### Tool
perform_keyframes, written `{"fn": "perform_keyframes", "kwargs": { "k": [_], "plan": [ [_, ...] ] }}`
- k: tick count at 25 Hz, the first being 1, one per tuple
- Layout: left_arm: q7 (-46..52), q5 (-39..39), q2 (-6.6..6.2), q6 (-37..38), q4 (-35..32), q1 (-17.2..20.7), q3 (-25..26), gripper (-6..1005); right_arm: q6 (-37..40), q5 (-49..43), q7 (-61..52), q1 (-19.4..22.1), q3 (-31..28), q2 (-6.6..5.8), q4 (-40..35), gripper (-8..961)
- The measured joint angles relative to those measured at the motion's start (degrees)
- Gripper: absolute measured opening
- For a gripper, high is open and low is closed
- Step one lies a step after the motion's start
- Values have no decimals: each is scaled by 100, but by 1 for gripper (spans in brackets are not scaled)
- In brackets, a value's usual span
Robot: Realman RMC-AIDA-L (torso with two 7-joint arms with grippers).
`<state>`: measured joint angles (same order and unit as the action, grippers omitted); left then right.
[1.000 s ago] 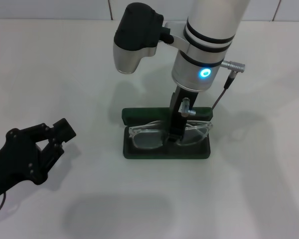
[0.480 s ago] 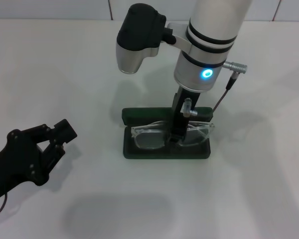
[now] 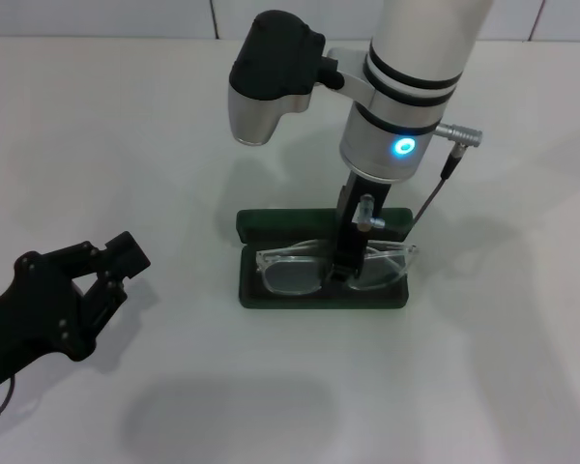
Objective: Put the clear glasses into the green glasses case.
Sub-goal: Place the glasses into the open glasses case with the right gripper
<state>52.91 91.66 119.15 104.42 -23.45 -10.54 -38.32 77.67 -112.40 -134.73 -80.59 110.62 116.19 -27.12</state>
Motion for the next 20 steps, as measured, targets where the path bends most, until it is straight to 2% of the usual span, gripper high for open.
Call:
{"fn": "perform_keyframes", "kwargs": {
  "k": [20],
  "plan": [
    [-9, 9, 12, -67, -2, 0, 0, 137, -25, -9, 0, -5, 3, 0, 167, 176]
  ]
}}
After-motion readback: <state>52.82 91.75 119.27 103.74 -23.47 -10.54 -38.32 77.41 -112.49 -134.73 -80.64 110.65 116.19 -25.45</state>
